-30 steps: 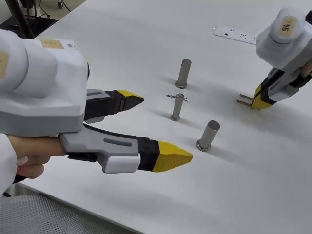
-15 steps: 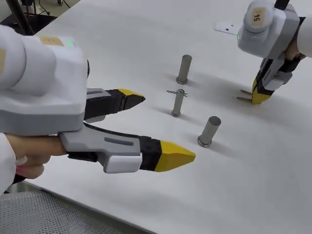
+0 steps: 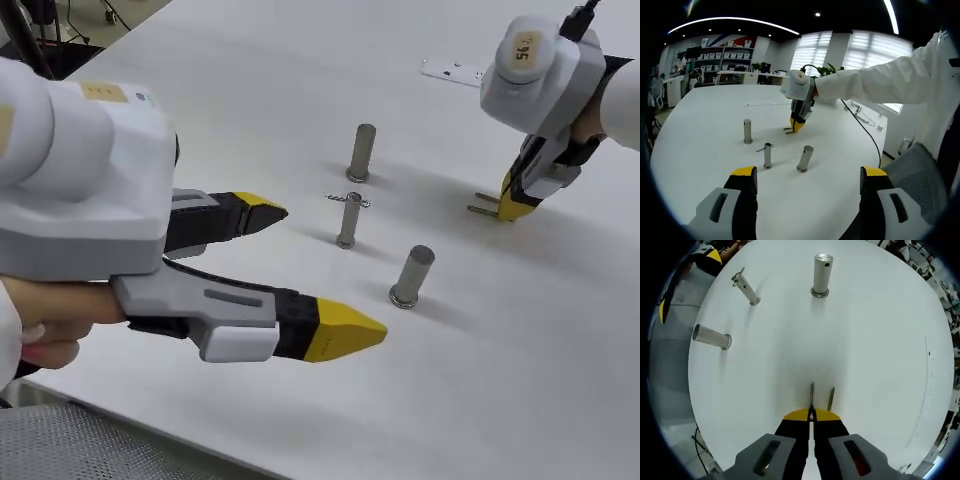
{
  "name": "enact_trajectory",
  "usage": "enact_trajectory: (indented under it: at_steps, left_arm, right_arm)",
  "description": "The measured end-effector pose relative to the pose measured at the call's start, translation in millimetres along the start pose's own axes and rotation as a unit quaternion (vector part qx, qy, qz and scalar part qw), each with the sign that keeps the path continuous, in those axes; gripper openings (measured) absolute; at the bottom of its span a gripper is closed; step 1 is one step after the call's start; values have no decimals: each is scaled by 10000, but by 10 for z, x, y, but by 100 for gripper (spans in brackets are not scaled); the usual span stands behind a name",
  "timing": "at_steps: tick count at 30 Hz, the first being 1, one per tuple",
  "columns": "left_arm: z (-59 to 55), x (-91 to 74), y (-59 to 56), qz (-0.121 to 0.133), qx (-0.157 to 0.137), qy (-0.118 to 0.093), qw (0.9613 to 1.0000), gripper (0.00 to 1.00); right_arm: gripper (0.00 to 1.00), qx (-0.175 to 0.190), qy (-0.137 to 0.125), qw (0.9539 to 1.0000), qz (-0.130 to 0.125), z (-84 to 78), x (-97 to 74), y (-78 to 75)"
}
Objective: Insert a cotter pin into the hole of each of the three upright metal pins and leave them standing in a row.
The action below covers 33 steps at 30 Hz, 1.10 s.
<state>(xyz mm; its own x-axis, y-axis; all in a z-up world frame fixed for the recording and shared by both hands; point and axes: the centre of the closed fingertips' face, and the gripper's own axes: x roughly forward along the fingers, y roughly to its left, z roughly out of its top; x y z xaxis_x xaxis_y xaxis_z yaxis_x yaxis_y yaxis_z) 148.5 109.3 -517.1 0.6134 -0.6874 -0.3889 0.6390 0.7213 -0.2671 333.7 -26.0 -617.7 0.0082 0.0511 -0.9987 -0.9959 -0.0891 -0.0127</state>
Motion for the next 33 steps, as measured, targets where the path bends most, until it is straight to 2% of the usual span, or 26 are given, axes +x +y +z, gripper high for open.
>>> enact_trajectory:
  at_steps: [3, 8, 16, 18, 20, 24, 26, 28, 33]
  left_arm:
    - [18, 11, 9, 62, 65, 13, 10000, 83]
    - [57, 24, -19, 25, 57, -6, 10000, 81]
    - [94, 73, -36, 15, 73, -20, 10000, 78]
    - [107, 83, -34, 12, 74, -26, 10000, 77]
    - [129, 91, -35, 7, 68, -45, 10000, 76]
    - [167, 119, -11, -7, -26, -56, 10000, 73]
    - [230, 138, 12, 2, -94, -160, 9998, 66]
    - [277, 160, 22, -21, -178, -200, 9996, 64]
    - [388, 246, 26, -78, -71, -255, 9996, 63]
  right_arm:
    - [0, 62, -38, 10000, -6, -29, -33, 46]
    - [0, -31, -211, 9996, -197, -28, -173, 98]
    - [0, 11, -766, 9956, -534, -9, -410, 235]
    - [0, 86, -949, 9940, -536, -3, -467, 295]
    - [0, 125, -1169, 9911, -632, 18, -538, 332]
    - [0, 129, -1355, 9868, -873, 0, -651, 371]
    - [0, 119, -1505, 9830, -1048, 11, -720, 395]
    - [0, 109, -1646, 9791, -1189, 23, -784, 449]
    - [0, 81, -1868, 9704, -1527, 26, -889, 536]
